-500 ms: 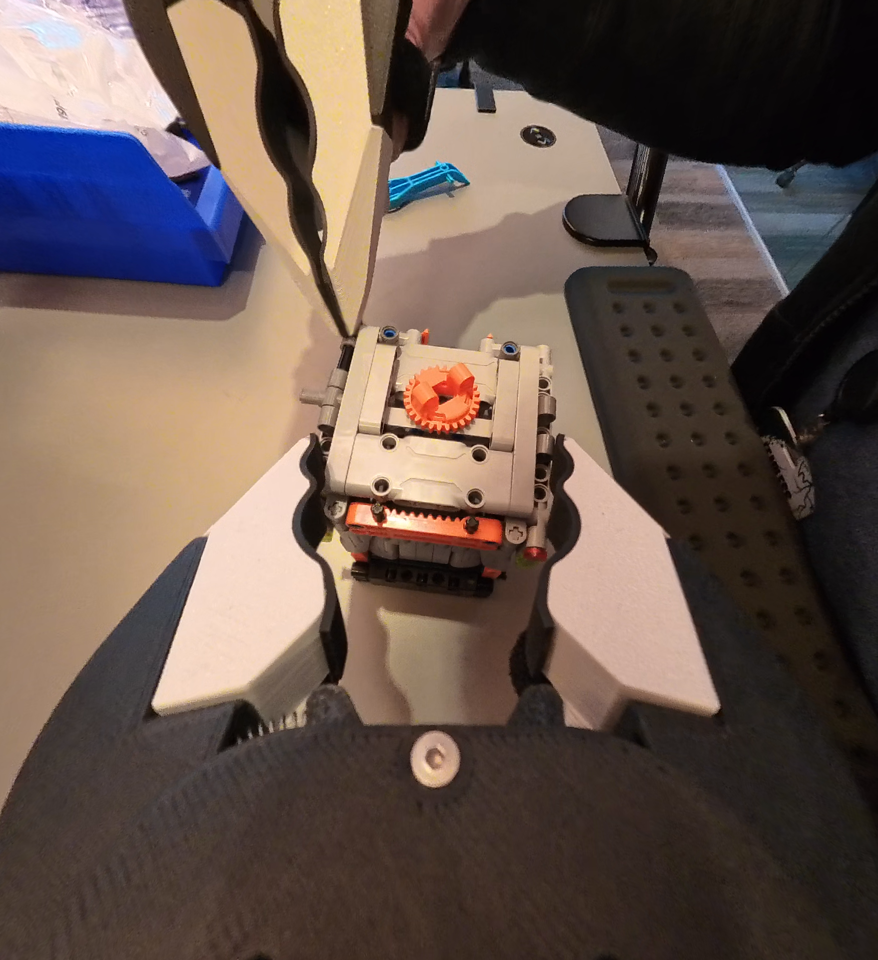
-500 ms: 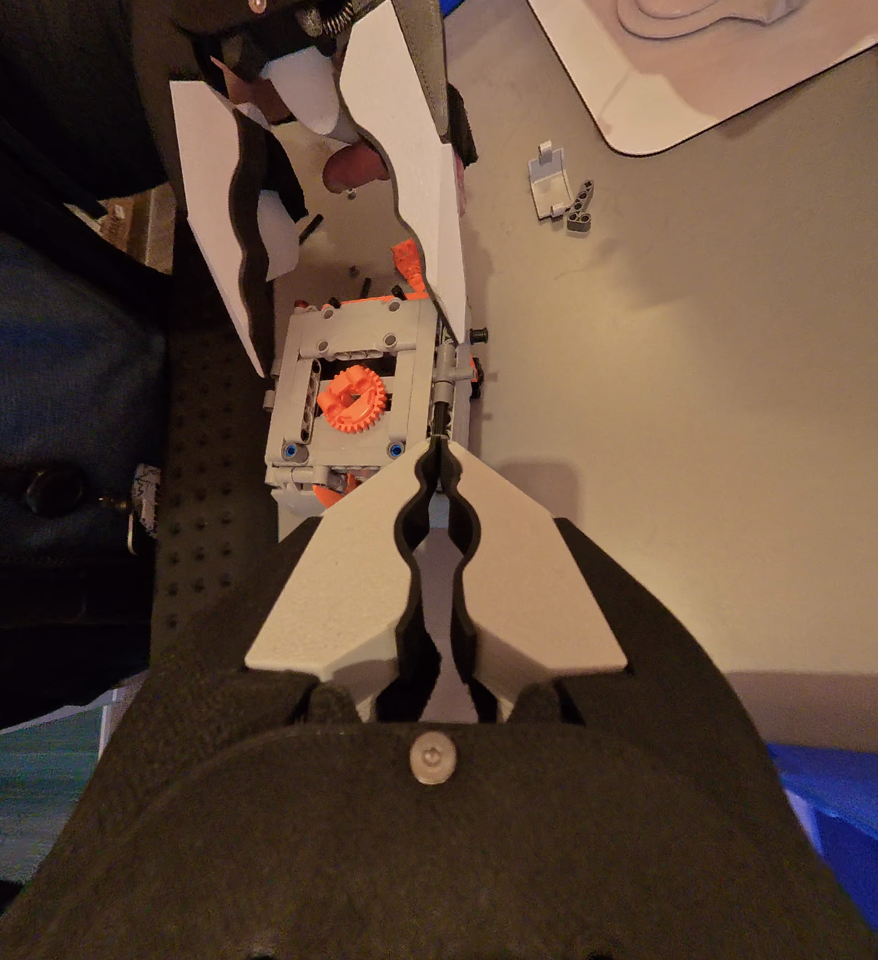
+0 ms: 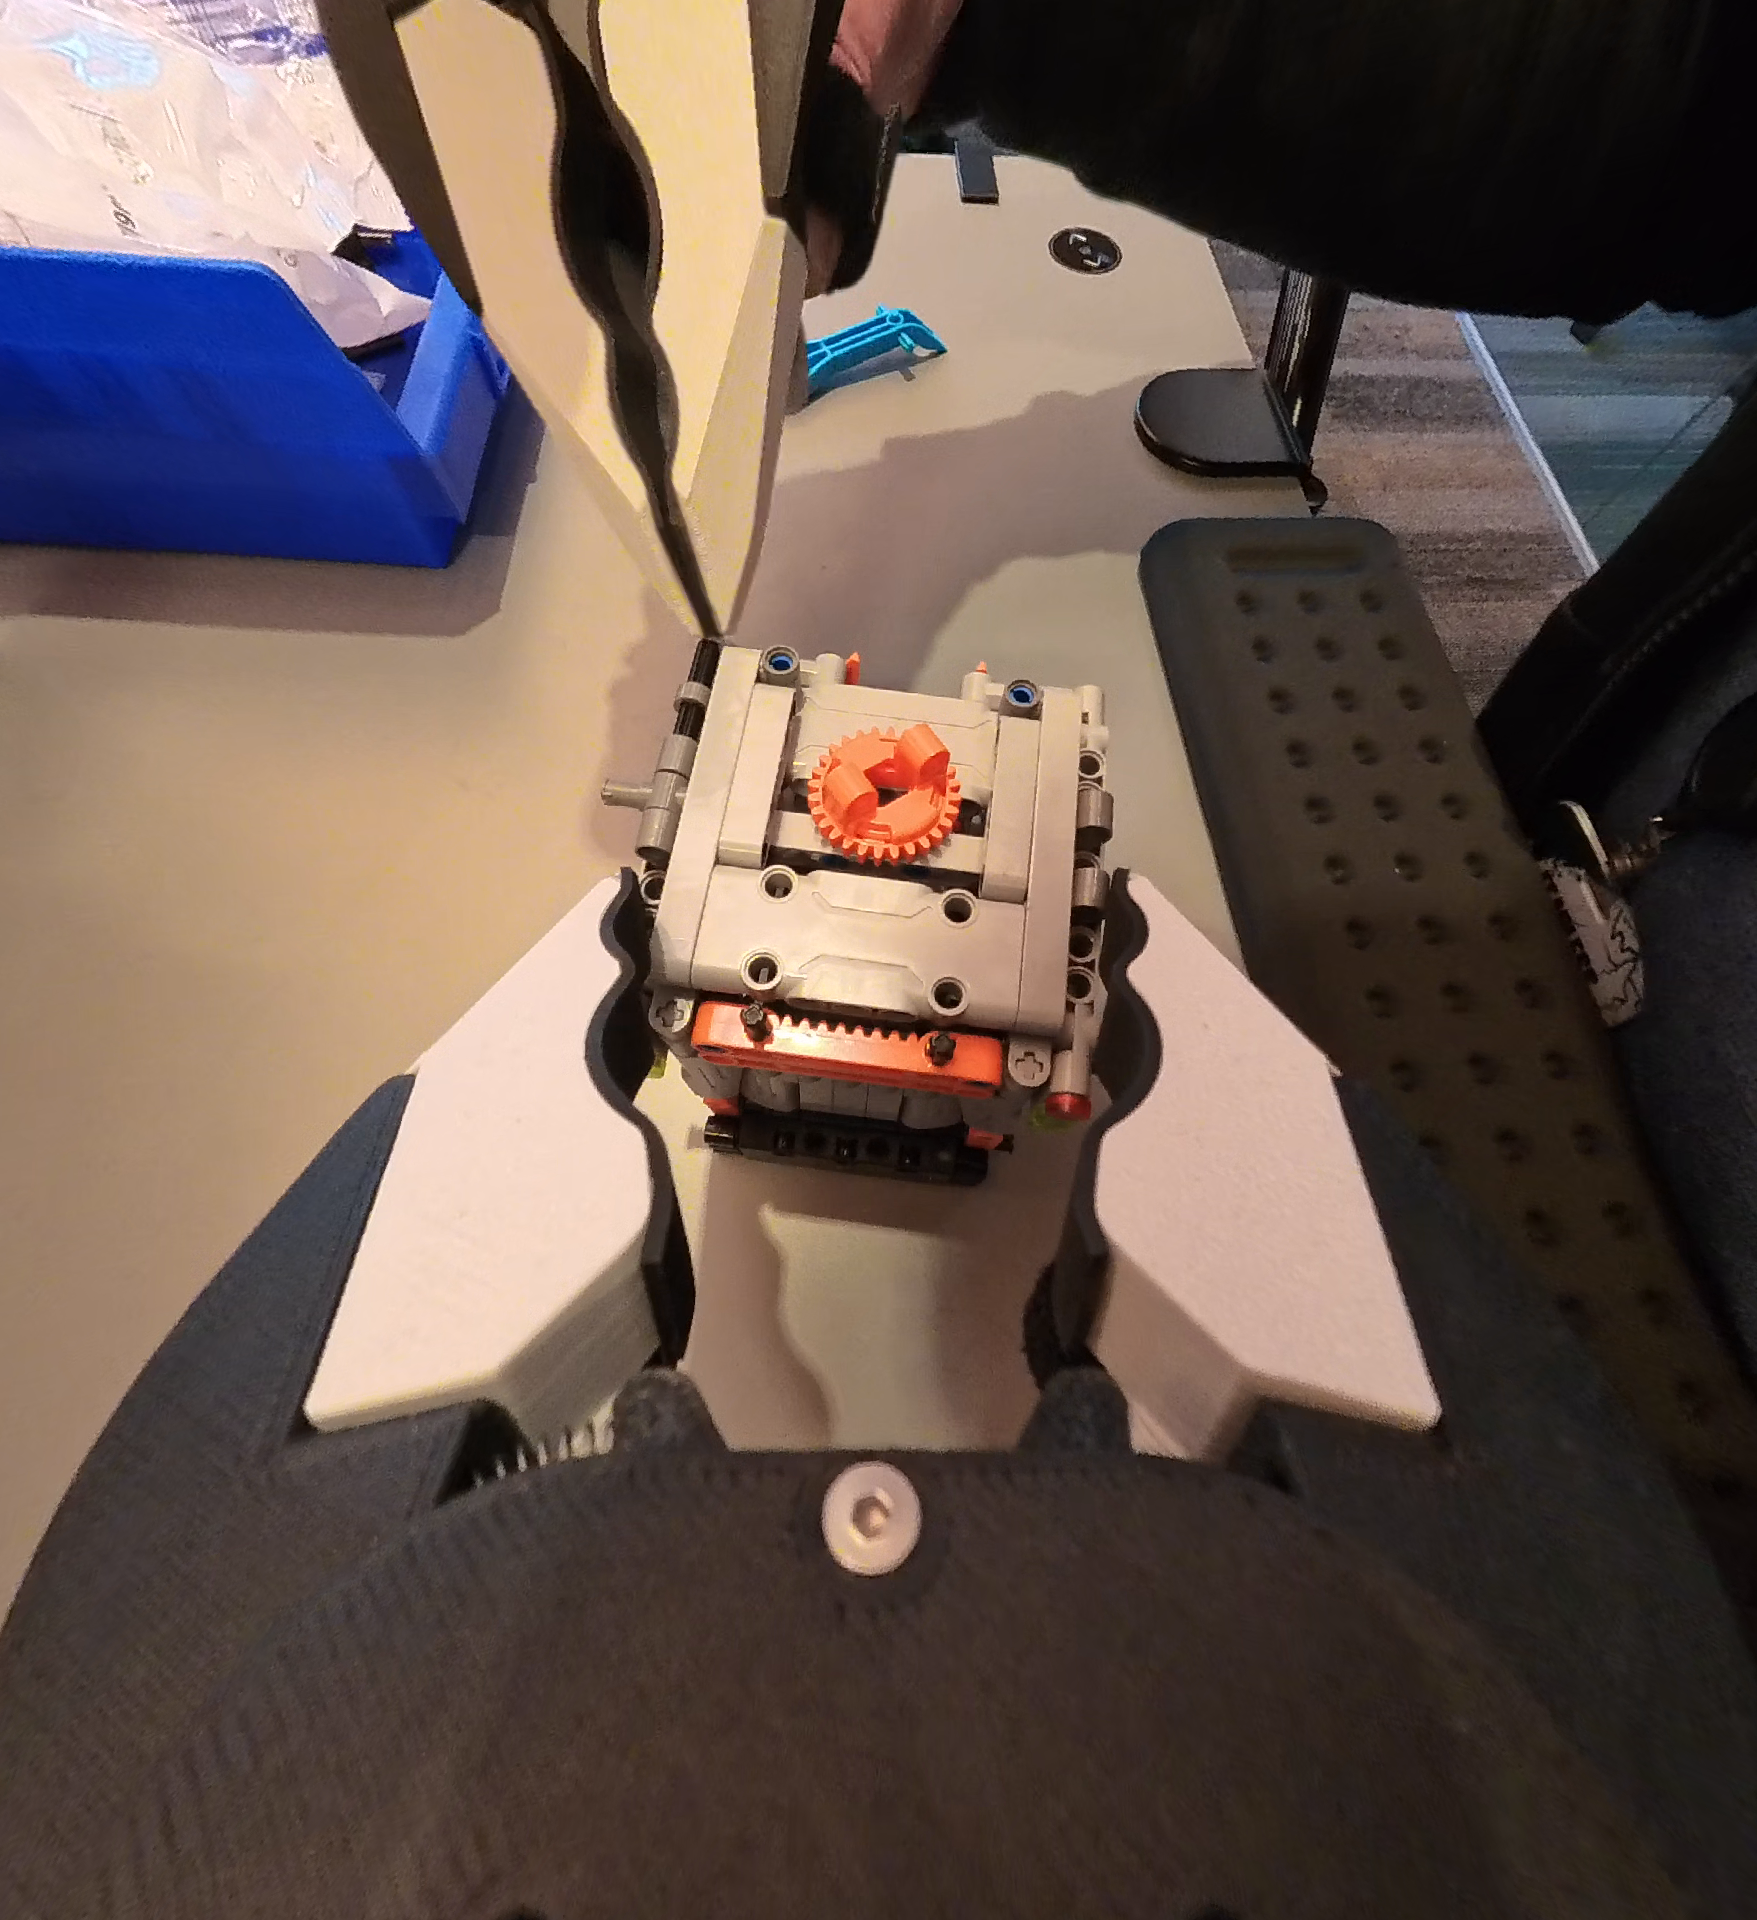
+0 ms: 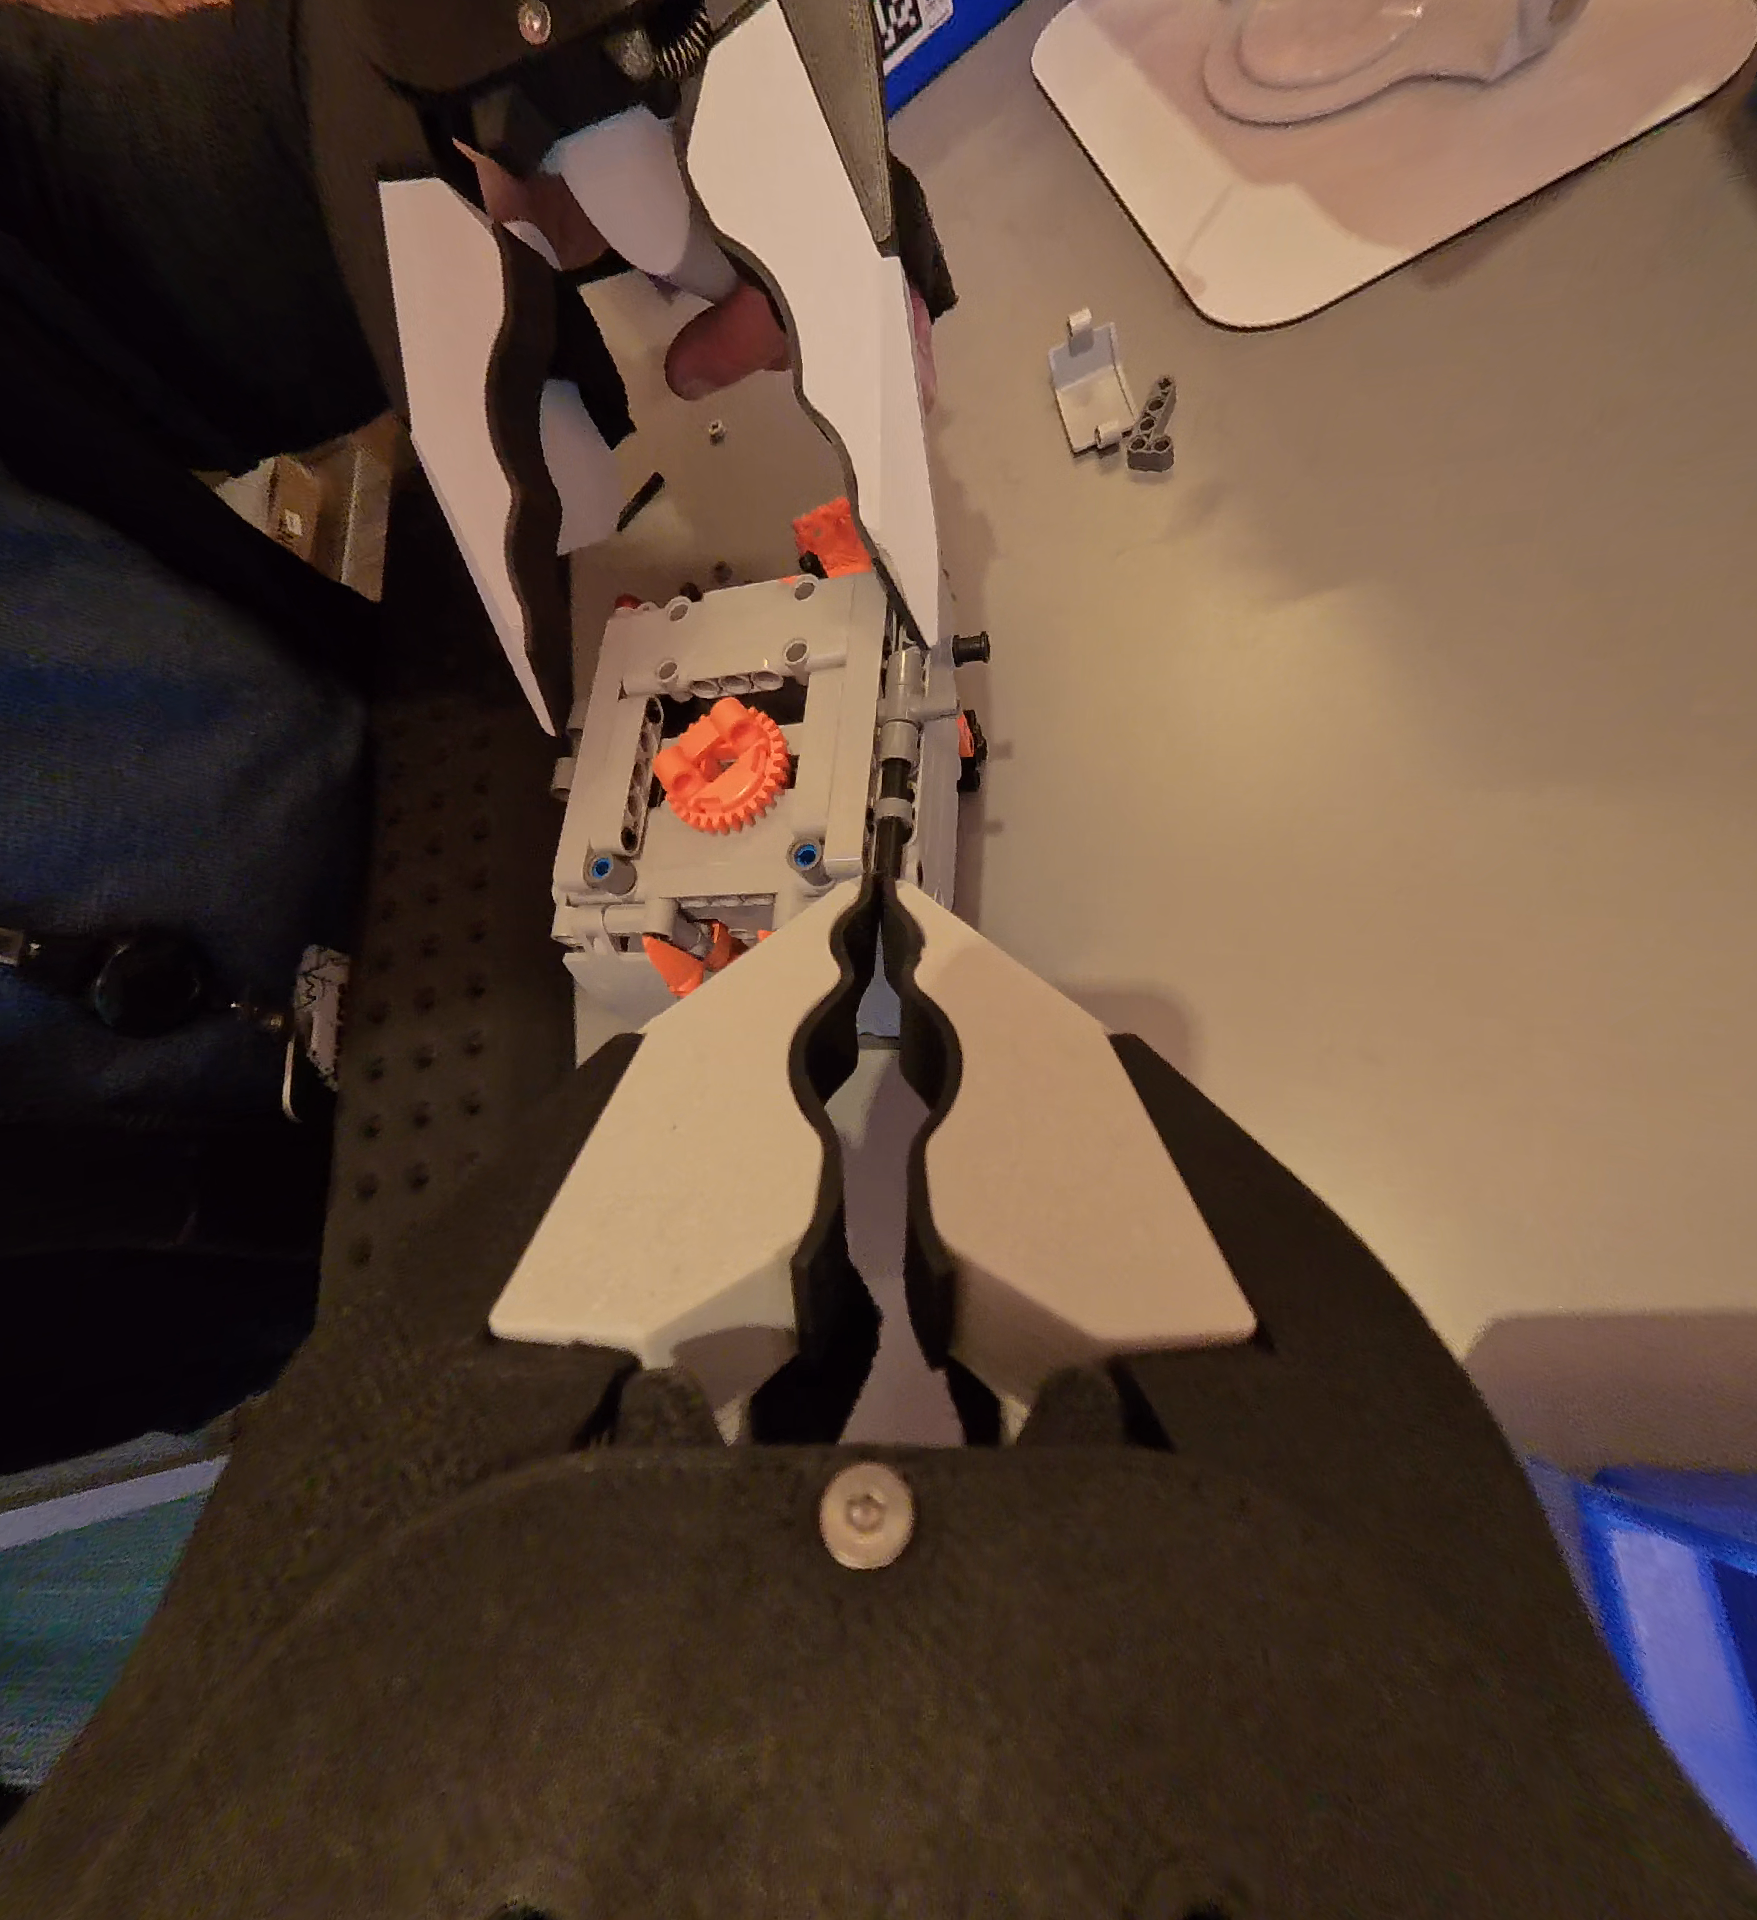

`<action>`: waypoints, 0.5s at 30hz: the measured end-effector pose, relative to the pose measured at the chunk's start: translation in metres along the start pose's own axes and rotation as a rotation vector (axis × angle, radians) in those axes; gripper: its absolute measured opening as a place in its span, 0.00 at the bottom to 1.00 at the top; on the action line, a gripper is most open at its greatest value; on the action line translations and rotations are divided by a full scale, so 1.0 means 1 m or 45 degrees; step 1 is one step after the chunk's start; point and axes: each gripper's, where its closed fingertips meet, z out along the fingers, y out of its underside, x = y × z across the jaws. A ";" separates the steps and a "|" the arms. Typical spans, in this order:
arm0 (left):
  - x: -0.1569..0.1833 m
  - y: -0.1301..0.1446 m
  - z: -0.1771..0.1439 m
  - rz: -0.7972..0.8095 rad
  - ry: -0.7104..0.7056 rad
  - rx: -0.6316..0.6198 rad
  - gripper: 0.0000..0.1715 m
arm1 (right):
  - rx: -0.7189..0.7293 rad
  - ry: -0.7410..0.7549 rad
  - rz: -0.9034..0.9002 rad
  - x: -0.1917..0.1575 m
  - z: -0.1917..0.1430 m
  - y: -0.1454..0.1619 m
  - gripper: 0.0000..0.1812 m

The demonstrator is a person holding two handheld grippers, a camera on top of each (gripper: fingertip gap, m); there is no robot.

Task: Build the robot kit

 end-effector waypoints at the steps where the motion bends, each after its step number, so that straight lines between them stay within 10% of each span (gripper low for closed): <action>1: 0.000 0.000 0.000 0.000 0.002 -0.001 0.49 | -0.003 0.003 -0.005 0.000 0.001 0.000 0.00; 15: -0.004 -0.002 0.001 -0.001 -0.001 -0.018 0.48 | -0.053 -0.047 -0.039 0.007 0.003 -0.006 0.00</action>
